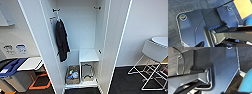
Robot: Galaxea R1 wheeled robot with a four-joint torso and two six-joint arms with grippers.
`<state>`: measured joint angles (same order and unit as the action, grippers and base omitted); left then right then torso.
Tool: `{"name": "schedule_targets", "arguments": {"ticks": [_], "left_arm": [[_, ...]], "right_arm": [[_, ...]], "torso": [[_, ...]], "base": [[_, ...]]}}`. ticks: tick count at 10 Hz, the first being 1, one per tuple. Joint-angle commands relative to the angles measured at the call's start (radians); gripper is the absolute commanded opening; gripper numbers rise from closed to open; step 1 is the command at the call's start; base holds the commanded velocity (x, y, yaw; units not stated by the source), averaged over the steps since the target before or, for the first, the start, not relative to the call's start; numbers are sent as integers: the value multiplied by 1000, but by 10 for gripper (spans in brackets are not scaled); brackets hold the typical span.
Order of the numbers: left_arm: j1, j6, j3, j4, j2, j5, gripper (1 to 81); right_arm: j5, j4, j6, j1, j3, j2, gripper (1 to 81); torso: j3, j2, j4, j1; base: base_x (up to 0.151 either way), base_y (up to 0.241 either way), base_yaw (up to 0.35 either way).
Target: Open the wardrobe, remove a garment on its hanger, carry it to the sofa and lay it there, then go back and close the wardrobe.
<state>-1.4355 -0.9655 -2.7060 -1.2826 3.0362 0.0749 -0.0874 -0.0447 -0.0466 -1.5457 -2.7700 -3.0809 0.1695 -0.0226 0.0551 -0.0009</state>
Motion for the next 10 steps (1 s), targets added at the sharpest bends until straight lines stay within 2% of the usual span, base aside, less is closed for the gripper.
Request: {"name": "schedule_targets", "arguments": {"ticks": [1,3,7,10], "left_arm": [[36,4,2,0,-3,-35,811],[36,4,2,2,-5,-35,811],[31,2,3,6,-8,-30,811],[31,2,3,6,-8,-30,811]], "right_arm": [[58,-3,-1,26,4,-5,811],[58,-3,-1,26,3,-5,811],[58,-3,-1,28,6,-5,811],[58,-1,1,29,6,-6,811]], "torso": [[0,0,0,1],[0,0,0,1],[0,0,0,1],[0,0,0,1]], "base": [[0,0,337],[0,0,246],[117,18,0],[0,0,0]]}}
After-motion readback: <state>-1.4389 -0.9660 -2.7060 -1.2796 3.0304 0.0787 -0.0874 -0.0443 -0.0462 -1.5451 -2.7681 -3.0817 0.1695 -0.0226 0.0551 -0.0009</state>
